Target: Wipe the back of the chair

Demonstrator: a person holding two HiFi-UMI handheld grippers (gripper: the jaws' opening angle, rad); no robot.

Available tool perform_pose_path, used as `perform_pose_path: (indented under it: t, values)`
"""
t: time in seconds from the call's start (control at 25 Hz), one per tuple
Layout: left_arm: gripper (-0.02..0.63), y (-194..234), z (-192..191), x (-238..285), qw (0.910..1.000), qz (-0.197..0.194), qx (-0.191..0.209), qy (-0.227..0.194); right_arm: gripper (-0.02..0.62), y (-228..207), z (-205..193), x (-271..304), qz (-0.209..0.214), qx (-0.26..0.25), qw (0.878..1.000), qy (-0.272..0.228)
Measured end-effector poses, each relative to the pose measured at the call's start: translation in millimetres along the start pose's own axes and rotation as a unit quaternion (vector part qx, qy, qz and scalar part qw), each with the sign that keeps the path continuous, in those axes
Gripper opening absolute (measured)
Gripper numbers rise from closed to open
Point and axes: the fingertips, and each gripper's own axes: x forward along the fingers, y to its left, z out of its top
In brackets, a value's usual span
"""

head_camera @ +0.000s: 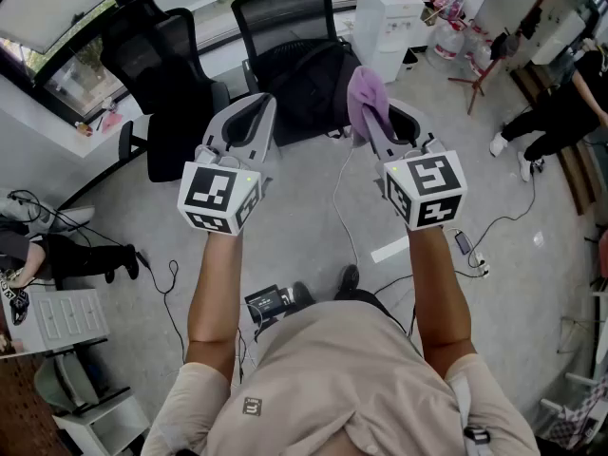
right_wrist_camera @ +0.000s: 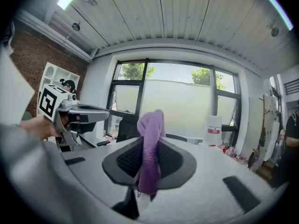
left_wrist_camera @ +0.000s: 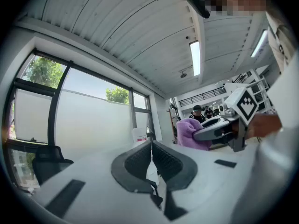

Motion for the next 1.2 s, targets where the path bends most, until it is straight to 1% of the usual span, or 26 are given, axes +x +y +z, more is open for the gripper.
perform_pose_path:
  t: [0.32, 0.64, 0.96, 1.2]
  values:
    - [0.012, -6.7, -1.2, 16.6, 1.0, 0.004, 0.0, 0.005, 0.06, -18.0, -4.5, 3.7, 0.005, 0.002, 1.0, 0.0]
    - [0.012, -15.5, -6.4, 46.8, 0.9998, 0.011, 0.003, 0.015, 0.06, -50.2, -12.6, 13.9, 0.014, 0.011, 1.0, -0.003]
    - [0.012, -34.1, -14.0, 92.9, 0.9992, 0.027, 0.01, 0.029, 0.066, -100.7, -26.8, 24.2, 0.036, 0.036, 0.999, -0.018]
    - [0.012, -41.3, -14.9, 123.9, 0.9985, 0.036, 0.022, 0.036, 0.066, -134.4, -29.9, 35.6, 0.048, 0.035, 0.998, -0.026]
